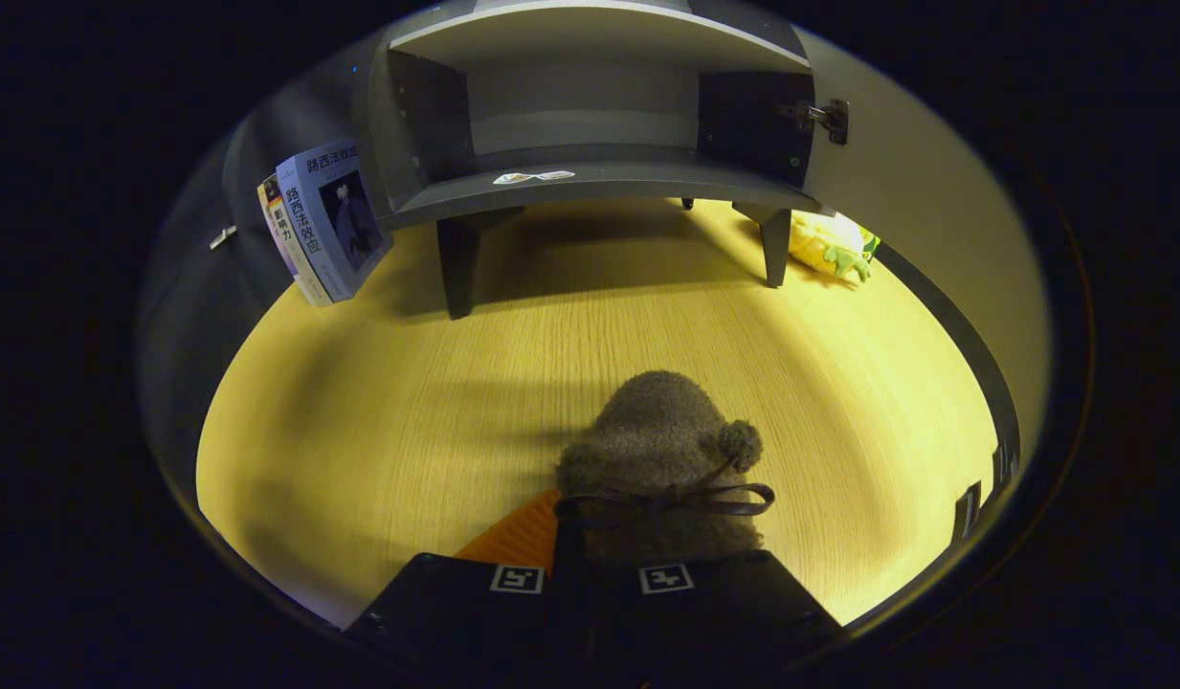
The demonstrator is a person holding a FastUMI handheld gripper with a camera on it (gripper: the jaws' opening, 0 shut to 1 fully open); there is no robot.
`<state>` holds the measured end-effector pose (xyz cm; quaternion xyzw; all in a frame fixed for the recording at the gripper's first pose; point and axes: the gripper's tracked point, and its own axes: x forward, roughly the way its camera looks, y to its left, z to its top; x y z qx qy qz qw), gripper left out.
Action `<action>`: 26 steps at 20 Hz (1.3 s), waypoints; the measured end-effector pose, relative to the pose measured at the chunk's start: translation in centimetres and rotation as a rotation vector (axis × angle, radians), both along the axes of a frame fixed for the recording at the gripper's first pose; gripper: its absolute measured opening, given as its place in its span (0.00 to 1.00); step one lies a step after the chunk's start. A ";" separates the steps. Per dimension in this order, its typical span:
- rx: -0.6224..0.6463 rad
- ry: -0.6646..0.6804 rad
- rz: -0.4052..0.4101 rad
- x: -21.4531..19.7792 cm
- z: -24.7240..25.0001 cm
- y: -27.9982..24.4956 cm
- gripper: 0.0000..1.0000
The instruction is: Open the shoe cabinet door, grab the shoes and put them into the shoe cabinet, then close the shoe cabinet door.
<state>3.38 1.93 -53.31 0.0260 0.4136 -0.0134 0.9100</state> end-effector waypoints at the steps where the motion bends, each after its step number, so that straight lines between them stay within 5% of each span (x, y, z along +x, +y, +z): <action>1: -0.024 0.005 -0.002 0.6 0.3 -0.6 0.21; 3: -0.044 0.021 0.013 0.0 0.0 -0.4 0.05; 7: -0.019 0.042 -0.015 -0.6 1.6 -1.0 0.05; 17: -0.030 -0.188 -0.055 0.6 19.8 -3.7 0.05; 26: -0.012 -0.340 -0.026 4.0 29.7 -1.8 0.05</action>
